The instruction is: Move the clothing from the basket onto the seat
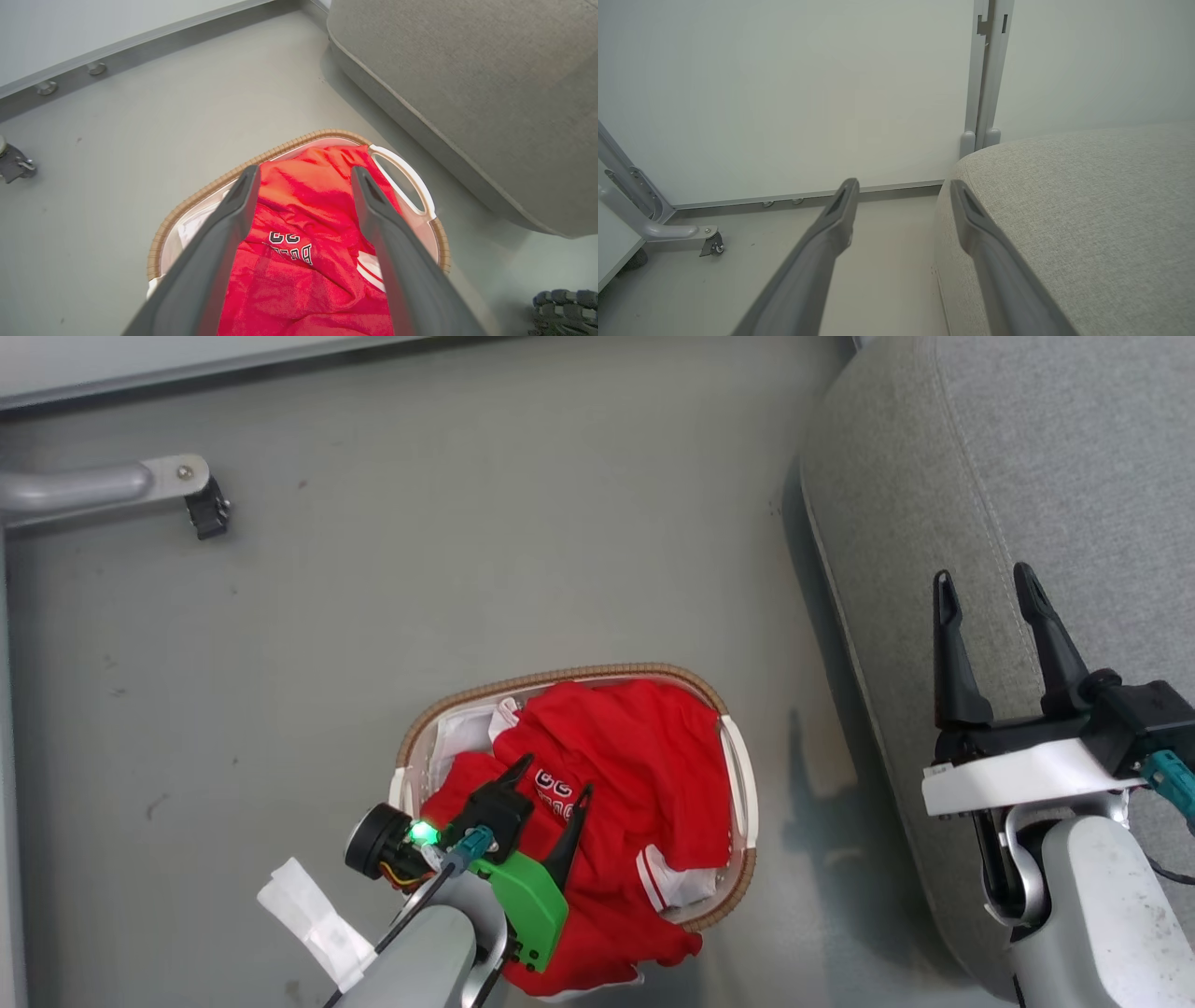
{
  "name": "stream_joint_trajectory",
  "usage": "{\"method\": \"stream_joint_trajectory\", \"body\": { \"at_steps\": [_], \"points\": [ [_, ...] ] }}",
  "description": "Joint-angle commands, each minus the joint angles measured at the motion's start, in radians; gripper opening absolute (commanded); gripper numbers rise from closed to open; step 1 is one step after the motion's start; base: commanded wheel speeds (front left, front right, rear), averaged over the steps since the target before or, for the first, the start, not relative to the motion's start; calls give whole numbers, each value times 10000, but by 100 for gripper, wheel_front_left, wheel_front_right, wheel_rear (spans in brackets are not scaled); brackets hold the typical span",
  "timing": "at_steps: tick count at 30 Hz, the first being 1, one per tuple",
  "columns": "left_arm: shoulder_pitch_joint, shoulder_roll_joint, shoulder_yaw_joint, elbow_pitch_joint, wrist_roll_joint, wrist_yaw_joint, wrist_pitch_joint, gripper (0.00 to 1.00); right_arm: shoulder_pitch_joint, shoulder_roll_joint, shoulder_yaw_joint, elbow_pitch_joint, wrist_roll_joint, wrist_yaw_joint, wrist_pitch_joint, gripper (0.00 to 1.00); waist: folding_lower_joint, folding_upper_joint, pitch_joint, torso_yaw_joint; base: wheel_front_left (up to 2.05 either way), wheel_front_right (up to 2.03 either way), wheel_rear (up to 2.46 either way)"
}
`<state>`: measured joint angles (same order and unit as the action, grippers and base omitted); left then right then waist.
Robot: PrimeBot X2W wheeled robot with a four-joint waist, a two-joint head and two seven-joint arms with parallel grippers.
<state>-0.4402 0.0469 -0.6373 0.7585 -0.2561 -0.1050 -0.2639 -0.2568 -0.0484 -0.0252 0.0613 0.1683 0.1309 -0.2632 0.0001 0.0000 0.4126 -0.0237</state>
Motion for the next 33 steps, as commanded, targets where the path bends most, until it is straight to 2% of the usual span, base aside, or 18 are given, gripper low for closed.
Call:
{"method": "stream_joint_trajectory", "body": {
  "at_steps": [1, 6, 11, 20, 33],
  "points": [
    [-379, 64, -263, 368, -86, -36, -12, 100, -220, -36, -9, -101, 100, -3, -25, 100, -1, 0, 1018, -434, 0, 0, 0],
    [-1176, 64, -1192, 1754, -413, -87, 58, 100, -682, -33, 199, -300, 265, -3, -23, 100, -1, 0, 1873, -785, 0, 0, 0],
    [-1825, 66, -1890, 2555, -739, -77, 230, 100, -1092, -33, 278, -480, 472, -3, -23, 100, -1, 0, 2673, -1101, 0, 0, 0],
    [-2592, 66, -2773, 3339, -1227, 328, 908, 100, -1710, -32, 518, -638, 743, -3, -23, 100, -1, 0, 3819, -1407, 0, 0, 0],
    [-3368, 64, -3246, 4241, -1830, 1149, 1627, 100, -2172, -33, 722, -787, 1117, -3, -23, 100, -1, 0, 4793, -1754, 0, 0, 0]
  ]
}}
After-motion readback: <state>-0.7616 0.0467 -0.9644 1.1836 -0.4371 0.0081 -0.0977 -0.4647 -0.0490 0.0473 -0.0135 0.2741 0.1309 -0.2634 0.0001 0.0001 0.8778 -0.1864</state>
